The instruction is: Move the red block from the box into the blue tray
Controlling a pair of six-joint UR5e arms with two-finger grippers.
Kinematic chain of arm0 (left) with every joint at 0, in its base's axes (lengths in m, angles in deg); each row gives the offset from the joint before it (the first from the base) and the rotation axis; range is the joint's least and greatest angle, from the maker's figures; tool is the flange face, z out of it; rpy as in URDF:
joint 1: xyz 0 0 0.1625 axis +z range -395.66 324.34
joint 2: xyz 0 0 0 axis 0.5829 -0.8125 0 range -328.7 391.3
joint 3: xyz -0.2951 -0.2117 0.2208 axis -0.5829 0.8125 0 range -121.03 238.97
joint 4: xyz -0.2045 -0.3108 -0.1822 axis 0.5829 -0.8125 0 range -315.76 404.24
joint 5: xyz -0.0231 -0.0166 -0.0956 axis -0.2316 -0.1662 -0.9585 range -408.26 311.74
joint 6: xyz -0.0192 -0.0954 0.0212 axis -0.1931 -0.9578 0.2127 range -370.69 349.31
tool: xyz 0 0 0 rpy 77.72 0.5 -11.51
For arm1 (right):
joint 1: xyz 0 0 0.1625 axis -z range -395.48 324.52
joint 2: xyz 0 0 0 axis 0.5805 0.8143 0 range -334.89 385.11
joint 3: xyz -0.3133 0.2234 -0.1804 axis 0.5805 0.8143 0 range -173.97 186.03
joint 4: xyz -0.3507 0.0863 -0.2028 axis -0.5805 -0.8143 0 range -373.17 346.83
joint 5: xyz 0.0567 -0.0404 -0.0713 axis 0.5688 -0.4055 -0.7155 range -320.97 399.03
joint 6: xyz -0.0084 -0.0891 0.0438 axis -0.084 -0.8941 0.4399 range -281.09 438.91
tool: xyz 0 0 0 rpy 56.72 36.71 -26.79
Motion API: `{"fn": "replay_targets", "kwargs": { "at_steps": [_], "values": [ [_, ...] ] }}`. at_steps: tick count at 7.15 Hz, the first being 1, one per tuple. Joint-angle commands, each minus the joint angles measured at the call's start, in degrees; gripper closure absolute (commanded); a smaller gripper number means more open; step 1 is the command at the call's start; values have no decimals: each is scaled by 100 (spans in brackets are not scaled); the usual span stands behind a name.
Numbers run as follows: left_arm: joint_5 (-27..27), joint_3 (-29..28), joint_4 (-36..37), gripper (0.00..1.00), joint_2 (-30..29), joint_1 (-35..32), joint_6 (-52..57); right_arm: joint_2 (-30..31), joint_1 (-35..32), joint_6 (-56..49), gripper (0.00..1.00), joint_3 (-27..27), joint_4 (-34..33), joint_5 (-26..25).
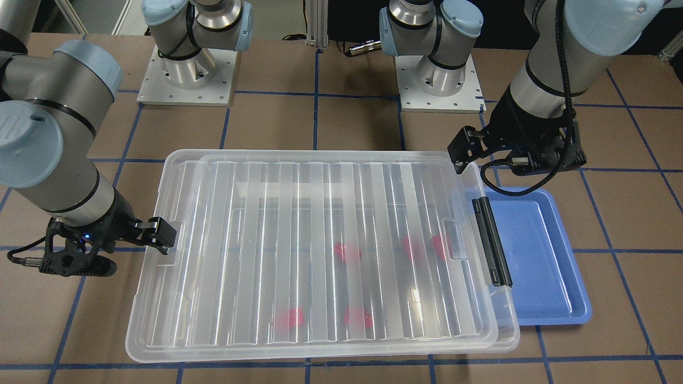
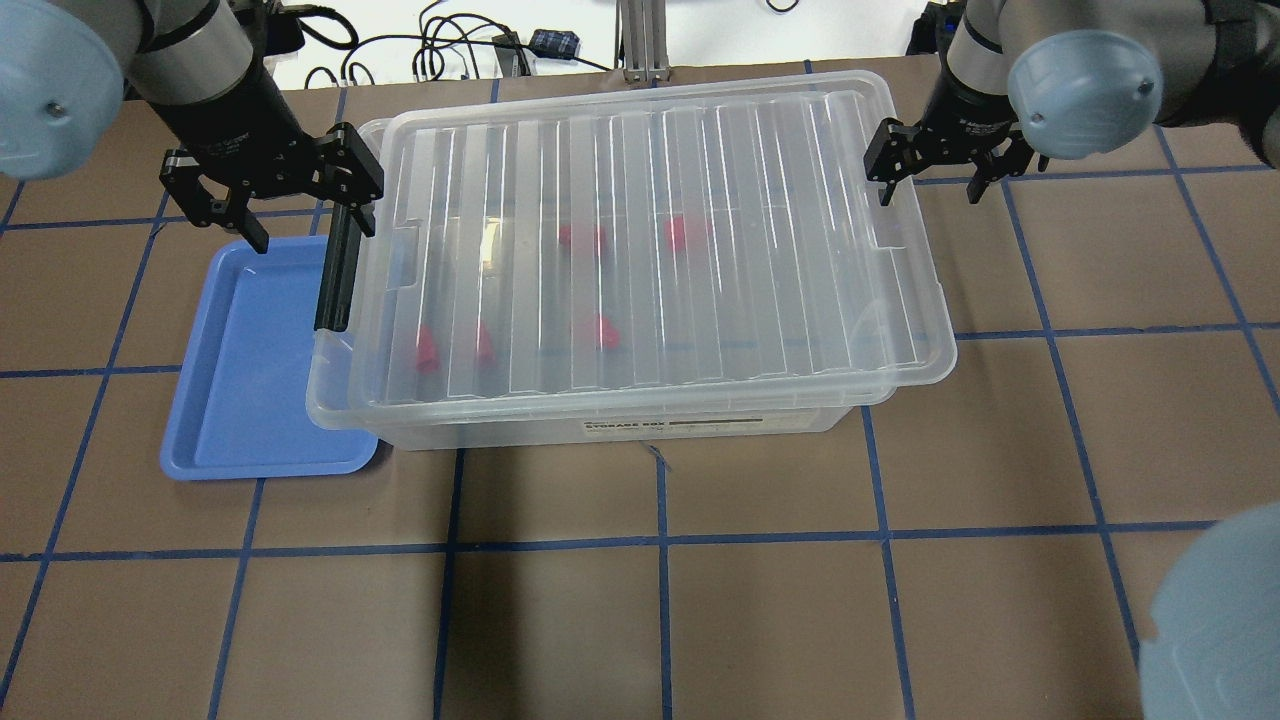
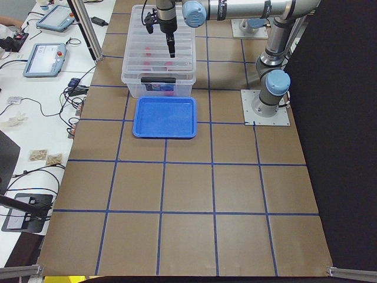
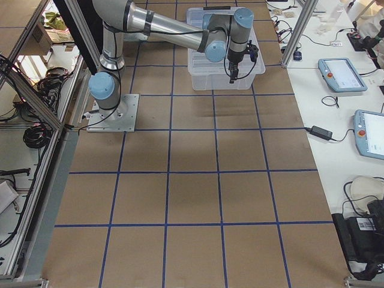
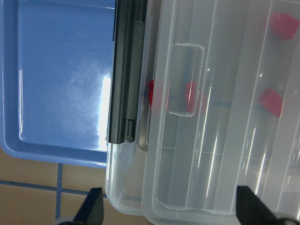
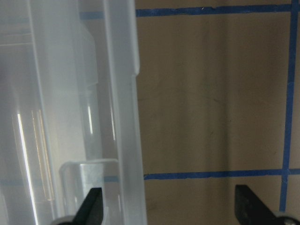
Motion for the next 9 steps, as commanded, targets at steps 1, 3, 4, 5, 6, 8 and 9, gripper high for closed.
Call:
{"fn": "replay_targets", "kwargs": {
  "at_steps": [1, 3, 4, 5, 6, 8, 9],
  "values": [
    [-3, 5, 71, 0, -6, 0, 7, -28, 272, -300, 1, 0, -29, -20],
    [5, 5, 98, 0, 3, 0, 7, -28, 624, -587, 0, 0, -64, -46],
    [-64, -4, 107, 0, 20, -9, 7, -28, 791, -834, 0, 0, -73, -46],
    [-74, -4, 133, 0, 12, -26, -2, -28, 993, -1045, 2, 0, -73, -29],
    [5, -21, 124, 0, 46, -26, -2, -28, 1143, -1256, 4, 0, -108, -11],
    [-65, -30, 133, 0, 38, 26, -2, -28, 1337, -1354, 4, 0, -161, -38],
    [-56, -21, 211, 0, -127, 26, 15, -28, 1460, -1451, 4, 0, -170, -29]
  ]
}}
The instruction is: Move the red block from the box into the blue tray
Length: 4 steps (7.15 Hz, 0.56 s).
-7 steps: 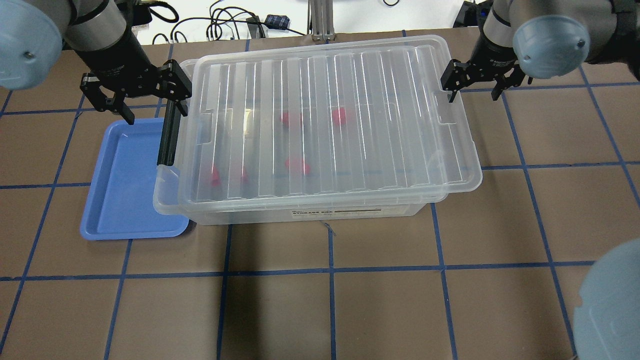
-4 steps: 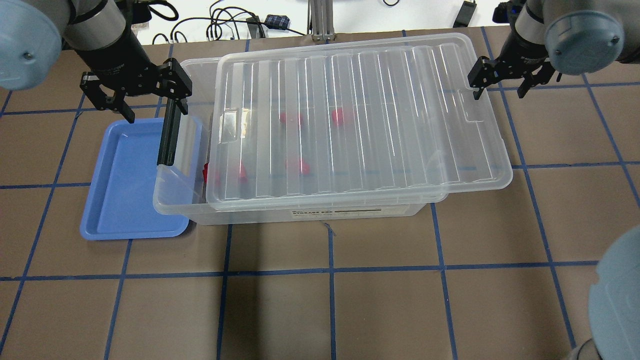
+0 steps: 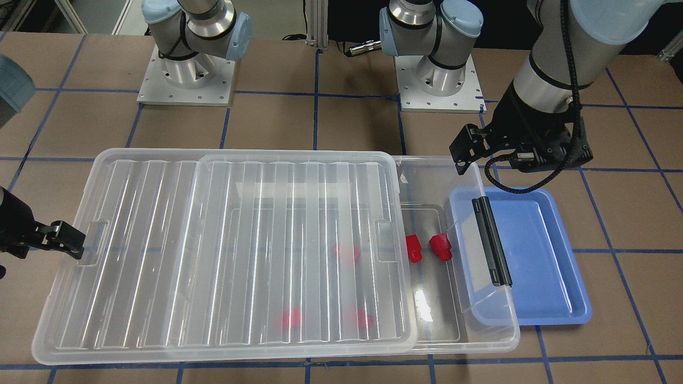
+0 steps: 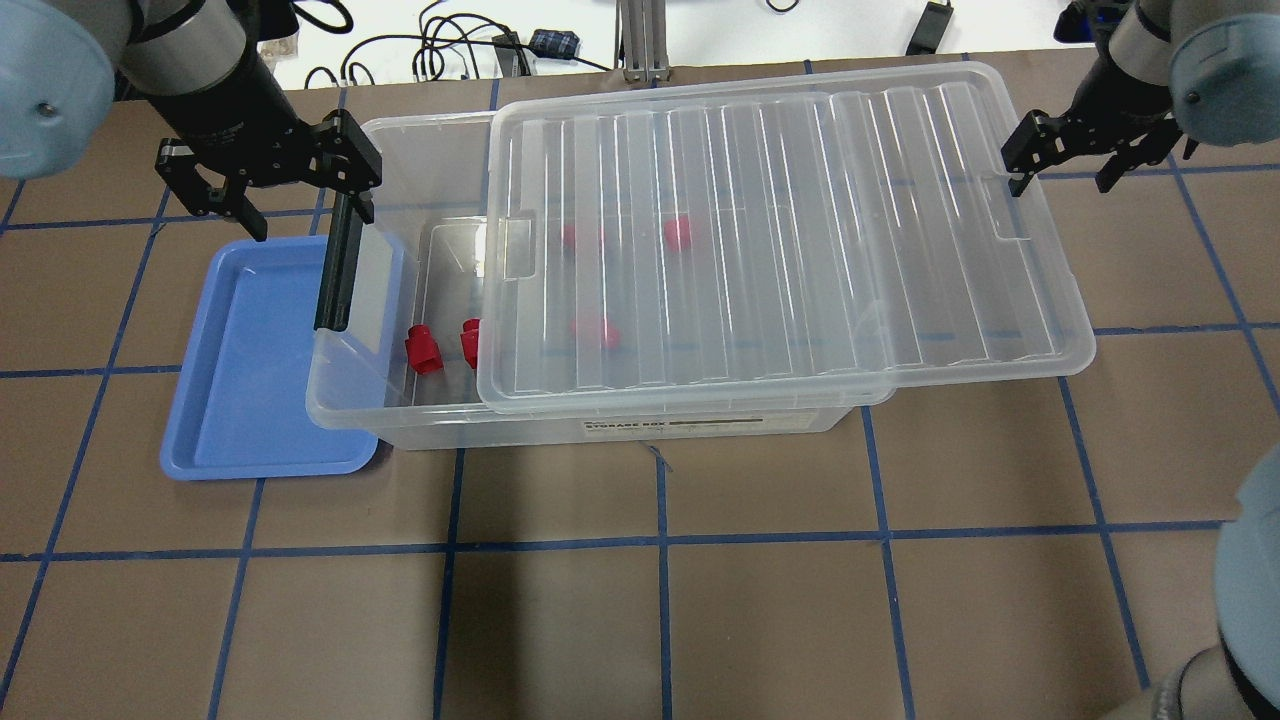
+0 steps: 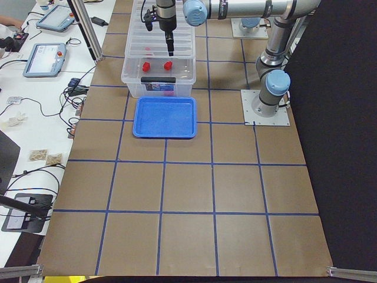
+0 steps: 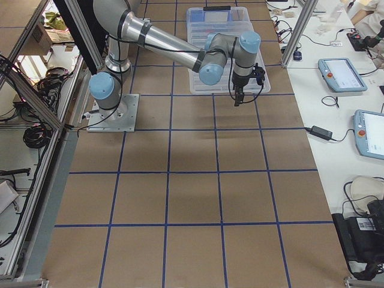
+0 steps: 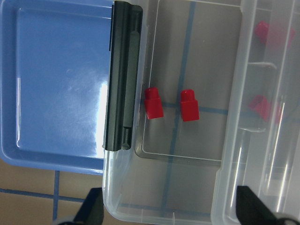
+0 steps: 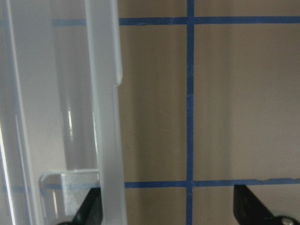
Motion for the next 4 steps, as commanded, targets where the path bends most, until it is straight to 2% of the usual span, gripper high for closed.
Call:
{"fn": "replay_targets", "kwargs": {
  "at_steps": [1, 4],
  "values": [
    [-8, 81, 345, 0, -300, -7, -32, 0, 235, -157, 4, 0, -31, 2],
    [-26, 528, 1031, 0, -599, -86, -94, 0, 385, -298, 4, -9, -93, 2]
  ]
}}
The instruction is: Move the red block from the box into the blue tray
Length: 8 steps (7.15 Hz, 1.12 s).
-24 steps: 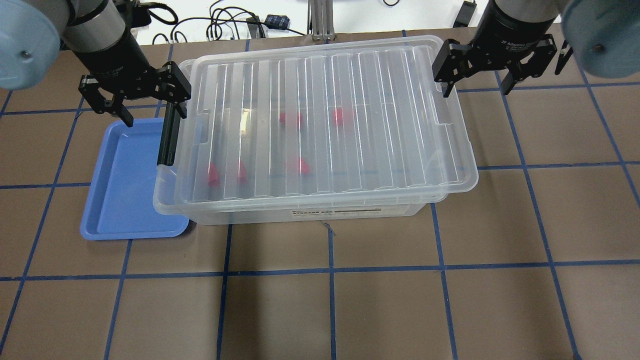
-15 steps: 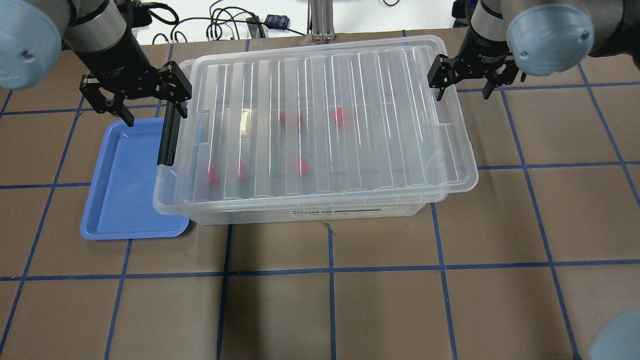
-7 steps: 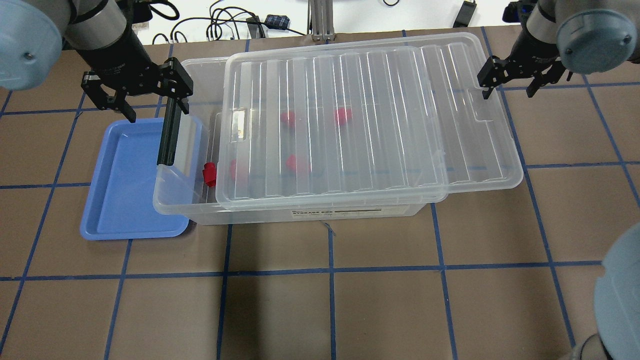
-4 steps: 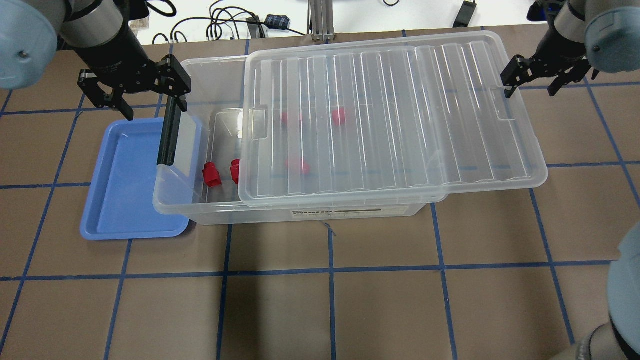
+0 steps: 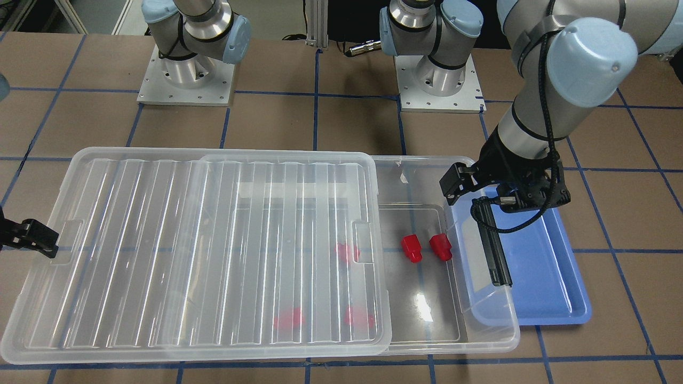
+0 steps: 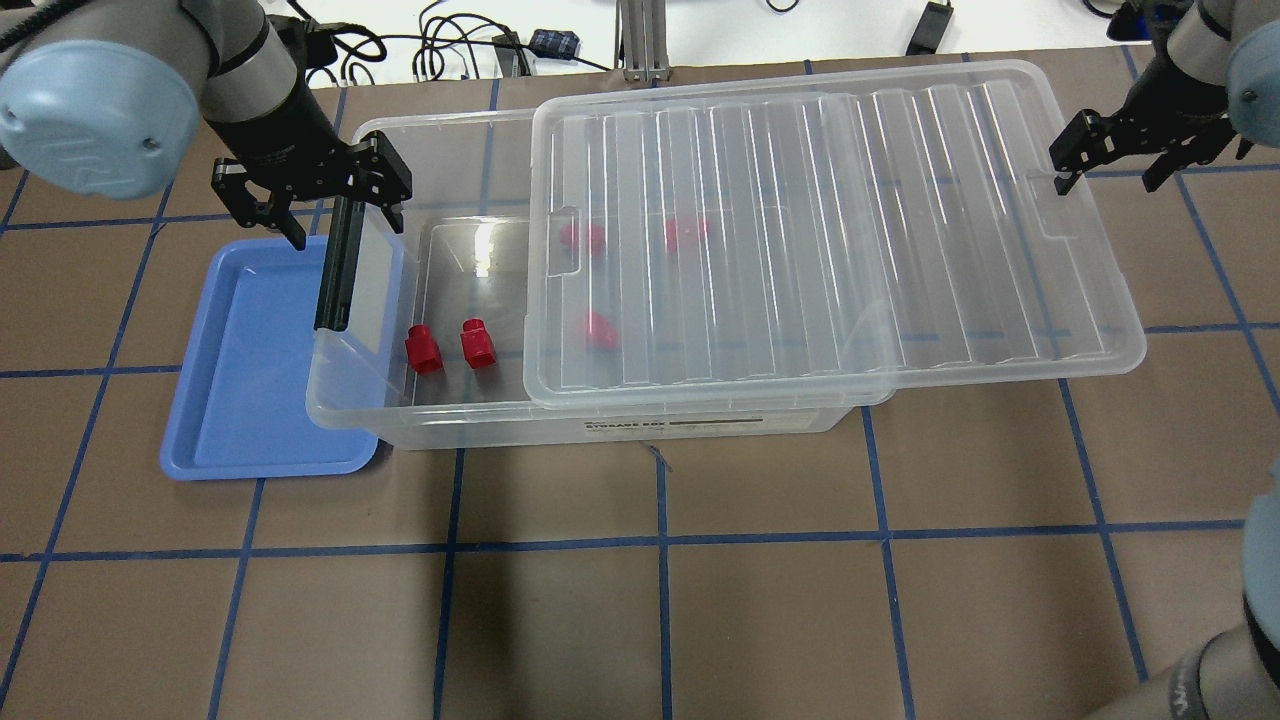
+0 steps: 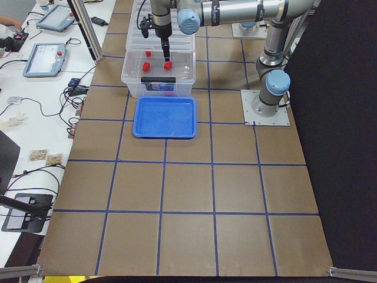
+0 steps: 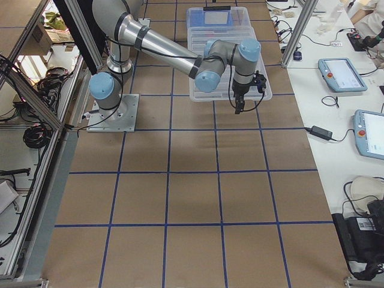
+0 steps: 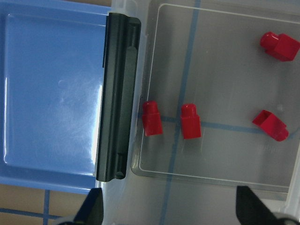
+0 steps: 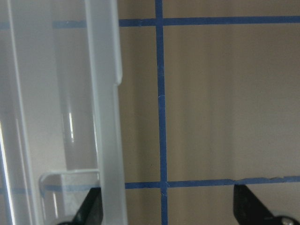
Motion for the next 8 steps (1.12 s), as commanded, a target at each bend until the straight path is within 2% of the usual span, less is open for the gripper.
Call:
{"fn": "replay_targets", "kwargs": {
  "at_steps": [1, 3, 5, 6, 8],
  "values": [
    [-22, 406, 546, 0, -253, -85, -12, 0, 54, -11, 2, 4, 3, 31],
    [-22, 680, 1135, 0, -499, -383, -379, 140, -42, 85, 0, 100, 38, 101],
    [-31, 786, 1146, 3, -657, -411, -390, 867, -305, 313, 0, 162, 535, 181],
    [-100, 882, 1155, 10, -728, -411, -381, 1192, -498, 610, 0, 197, 870, 181],
    [-224, 883, 1155, 13, -886, -411, -381, 1712, -1251, 1785, 0, 189, 1302, 146]
  ]
}}
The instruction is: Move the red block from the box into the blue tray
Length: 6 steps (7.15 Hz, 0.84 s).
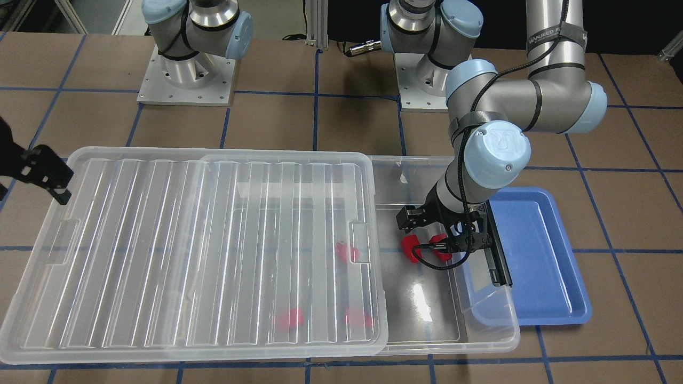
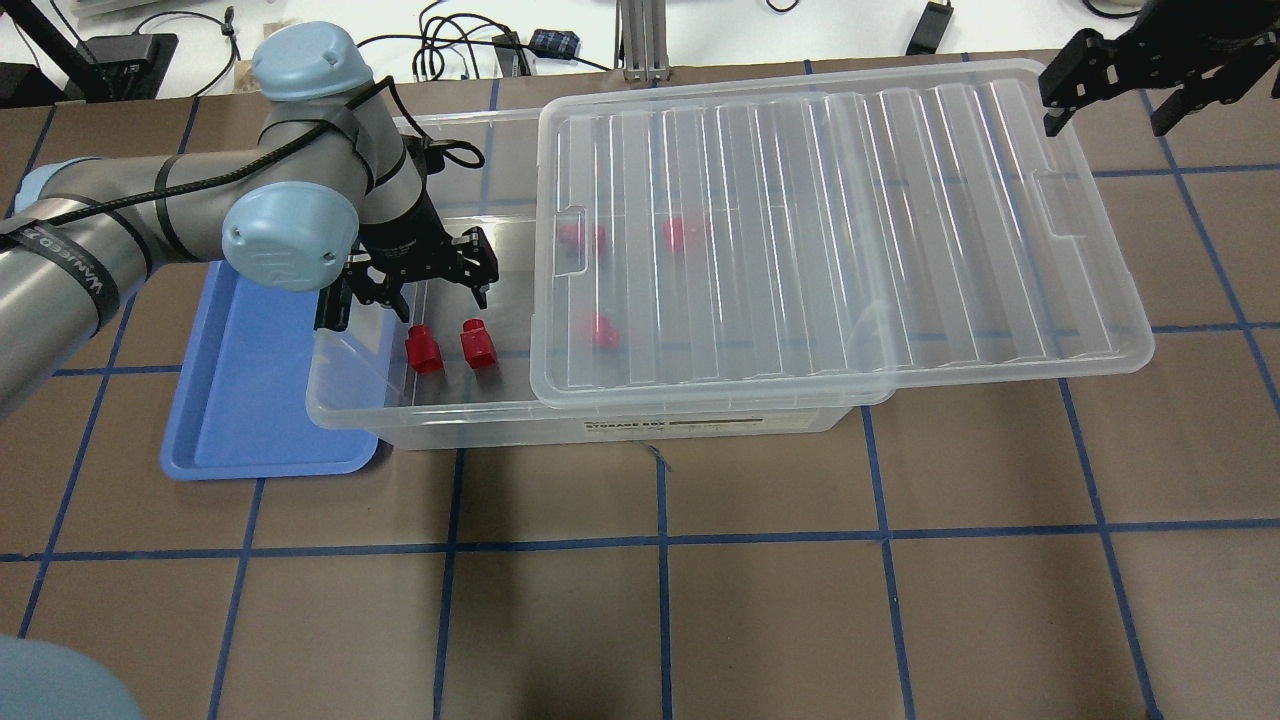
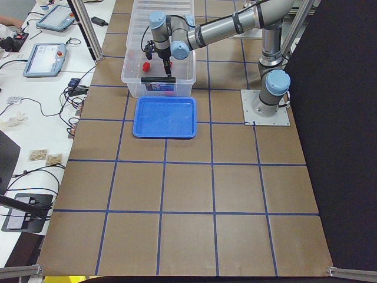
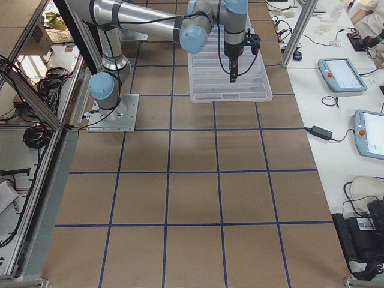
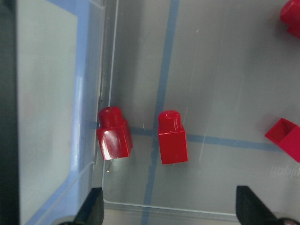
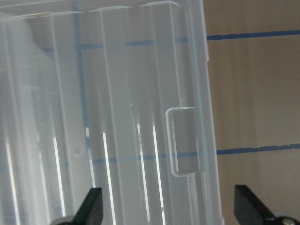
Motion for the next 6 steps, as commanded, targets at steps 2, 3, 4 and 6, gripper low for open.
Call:
{"fn": "replay_targets", "kwargs": {
  "at_steps": [2, 3, 4, 6],
  "values": [
    [-50, 16, 46, 19, -289, -2, 0, 466, -1179, 1804, 0, 4, 517, -104],
    [-59, 25, 151, 19, -412, -2, 0, 466, -1312, 1991, 0, -14, 536, -235],
    [-50, 16, 230, 19, -526, -2, 0, 457, -1349, 1976, 0, -66, 527, -210],
    [-86, 25, 354, 19, -720, -2, 0, 449, -1366, 1967, 0, -32, 501, -157]
  ]
}}
